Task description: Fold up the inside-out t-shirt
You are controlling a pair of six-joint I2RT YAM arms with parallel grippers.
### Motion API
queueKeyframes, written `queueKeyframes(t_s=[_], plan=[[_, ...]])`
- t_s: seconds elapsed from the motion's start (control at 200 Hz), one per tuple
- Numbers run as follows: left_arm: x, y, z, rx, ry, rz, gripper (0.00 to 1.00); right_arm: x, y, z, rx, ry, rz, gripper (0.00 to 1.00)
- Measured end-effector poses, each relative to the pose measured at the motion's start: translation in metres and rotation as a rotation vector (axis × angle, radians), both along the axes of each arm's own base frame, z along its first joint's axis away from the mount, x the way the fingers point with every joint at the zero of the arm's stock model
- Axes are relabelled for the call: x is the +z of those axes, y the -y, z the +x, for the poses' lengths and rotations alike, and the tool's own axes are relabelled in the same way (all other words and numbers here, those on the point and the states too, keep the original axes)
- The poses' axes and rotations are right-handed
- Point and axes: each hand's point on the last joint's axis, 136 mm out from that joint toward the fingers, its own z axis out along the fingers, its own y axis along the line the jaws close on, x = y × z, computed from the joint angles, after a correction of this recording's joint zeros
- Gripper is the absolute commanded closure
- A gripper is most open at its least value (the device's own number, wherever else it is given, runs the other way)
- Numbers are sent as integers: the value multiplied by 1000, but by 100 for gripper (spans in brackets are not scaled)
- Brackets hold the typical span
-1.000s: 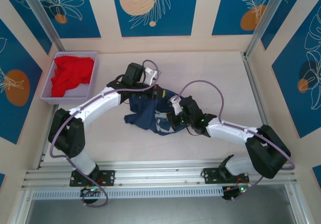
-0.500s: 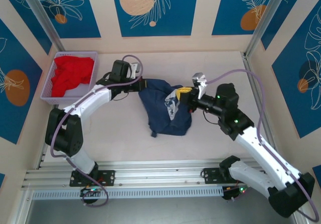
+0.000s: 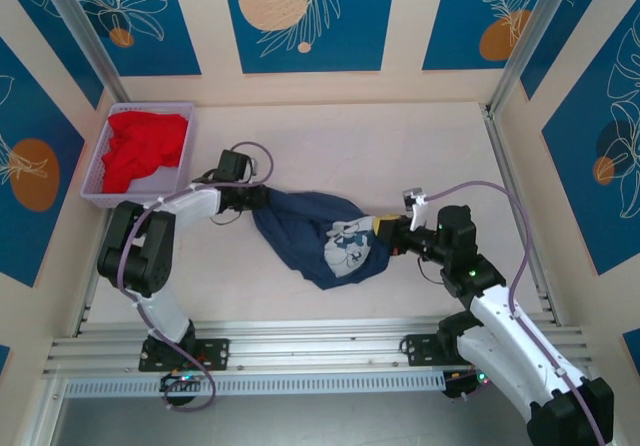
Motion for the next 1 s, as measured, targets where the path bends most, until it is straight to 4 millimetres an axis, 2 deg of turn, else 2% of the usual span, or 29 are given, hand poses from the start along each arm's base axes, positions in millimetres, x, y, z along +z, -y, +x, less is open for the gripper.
queueKeyframes(t_s=[0.055, 0.125, 0.3, 0.415, 0.495, 0.685, 0.77, 0.94, 1.0], plan=[[1, 6, -4, -29, 15, 6, 46, -6, 0, 0, -1, -18, -3, 100], [11, 24, -15, -111, 62, 20, 41, -11, 0, 1, -3, -35, -9, 100], [70, 91, -48, -391, 292, 35, 32, -16, 3, 5, -15, -50, -13, 100], [90, 115, -65, -514, 388, 38, 31, -19, 5, 8, -24, -60, -16, 100], [87, 120, -76, -570, 403, 56, 32, -20, 6, 9, -27, -63, -19, 100], [78, 124, -107, -683, 383, 34, 45, -12, 6, 14, -27, -56, -16, 100], [78, 131, -116, -734, 361, -7, 45, -13, 6, 15, -25, -57, -17, 100], [62, 151, -116, -800, 281, -52, 44, -13, 6, 14, -20, -61, -15, 100], [56, 158, -113, -815, 259, -64, 48, -13, 5, 14, -19, -62, -15, 100]])
